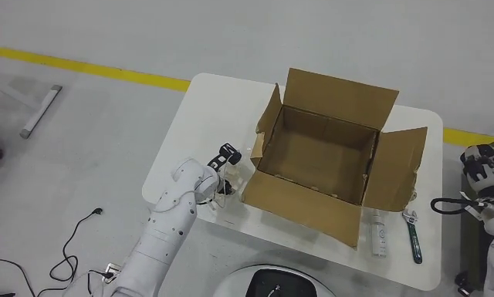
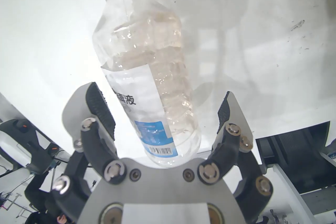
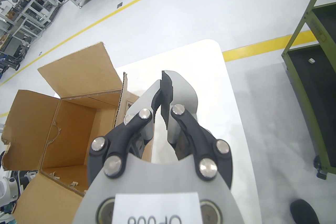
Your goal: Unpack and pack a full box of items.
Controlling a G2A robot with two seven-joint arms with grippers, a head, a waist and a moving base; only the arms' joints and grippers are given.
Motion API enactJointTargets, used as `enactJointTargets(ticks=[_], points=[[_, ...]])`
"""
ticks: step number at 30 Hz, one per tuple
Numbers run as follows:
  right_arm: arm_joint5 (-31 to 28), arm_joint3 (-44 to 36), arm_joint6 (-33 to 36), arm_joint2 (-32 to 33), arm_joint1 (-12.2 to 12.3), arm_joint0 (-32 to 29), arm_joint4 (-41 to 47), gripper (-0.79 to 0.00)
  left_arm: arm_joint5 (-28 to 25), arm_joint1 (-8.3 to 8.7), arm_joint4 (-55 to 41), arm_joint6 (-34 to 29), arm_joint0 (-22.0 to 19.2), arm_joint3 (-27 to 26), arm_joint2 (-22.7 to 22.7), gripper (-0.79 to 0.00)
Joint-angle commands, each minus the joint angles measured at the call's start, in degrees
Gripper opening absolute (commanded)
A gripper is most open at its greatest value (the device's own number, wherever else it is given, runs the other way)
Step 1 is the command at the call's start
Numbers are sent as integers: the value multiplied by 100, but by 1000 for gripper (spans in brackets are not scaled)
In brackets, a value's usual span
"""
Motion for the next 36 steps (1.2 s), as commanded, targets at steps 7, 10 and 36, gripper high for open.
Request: enactJointTargets(ticks=[7, 10, 36], points=[[-7, 15, 40, -57, 14, 52, -12, -785, 47, 7, -67, 42, -58, 192, 59, -785], [-11, 32, 52, -74, 19, 69, -14, -785, 72, 15, -72, 55, -59, 203, 62, -785], [285, 838, 1480, -598, 105, 616, 2148, 0, 915, 387, -803, -1150, 931, -3333, -1467, -785]])
